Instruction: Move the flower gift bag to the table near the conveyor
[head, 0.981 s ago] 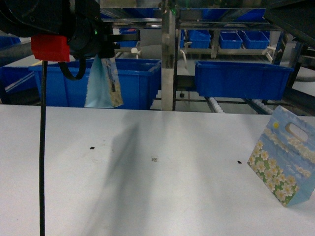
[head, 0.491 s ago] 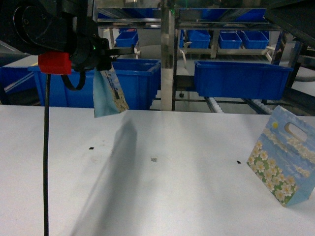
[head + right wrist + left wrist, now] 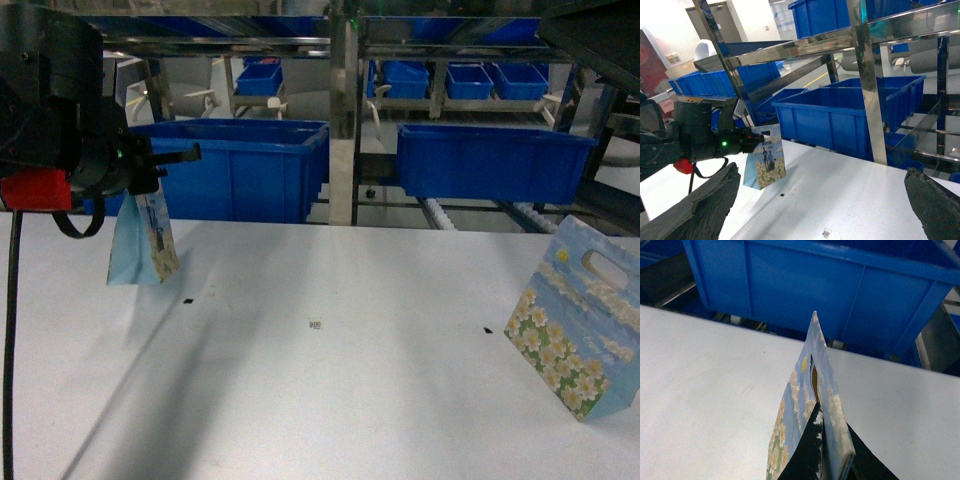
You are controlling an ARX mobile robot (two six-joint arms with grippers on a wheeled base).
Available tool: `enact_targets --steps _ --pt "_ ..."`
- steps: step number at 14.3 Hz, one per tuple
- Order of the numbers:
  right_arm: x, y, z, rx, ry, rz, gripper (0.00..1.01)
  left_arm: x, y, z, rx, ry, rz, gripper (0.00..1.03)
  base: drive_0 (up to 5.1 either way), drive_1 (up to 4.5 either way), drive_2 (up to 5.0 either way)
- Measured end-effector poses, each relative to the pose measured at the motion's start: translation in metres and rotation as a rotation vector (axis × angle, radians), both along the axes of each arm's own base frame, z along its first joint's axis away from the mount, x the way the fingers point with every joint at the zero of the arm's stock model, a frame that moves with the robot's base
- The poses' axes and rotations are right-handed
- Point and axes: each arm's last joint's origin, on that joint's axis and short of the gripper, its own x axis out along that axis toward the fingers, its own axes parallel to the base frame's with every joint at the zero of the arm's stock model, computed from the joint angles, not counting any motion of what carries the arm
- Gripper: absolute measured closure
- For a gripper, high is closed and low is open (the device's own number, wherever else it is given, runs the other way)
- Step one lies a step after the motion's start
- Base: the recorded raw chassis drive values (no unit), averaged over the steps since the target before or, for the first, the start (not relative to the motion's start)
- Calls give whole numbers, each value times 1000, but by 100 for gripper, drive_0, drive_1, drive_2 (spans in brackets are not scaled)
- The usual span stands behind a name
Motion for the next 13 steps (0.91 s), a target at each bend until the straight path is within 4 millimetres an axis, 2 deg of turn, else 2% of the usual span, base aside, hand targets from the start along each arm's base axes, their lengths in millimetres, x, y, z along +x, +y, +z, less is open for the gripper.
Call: enact_targets --steps 2,7,11,13 --pt "0 0 0 0 0 0 3 -6 -2 -9 -19 13 -14 101 0 0 0" --pt "0 0 0 0 0 0 3 -12 -7 -17 -41 16 -25 101 0 0 0" --pt "0 0 0 2 1 0 3 -31 -7 -31 -48 55 -8 101 0 0 0" --pt "0 0 0 2 2 0 3 -32 -6 -32 -51 58 -2 85 0 0 0"
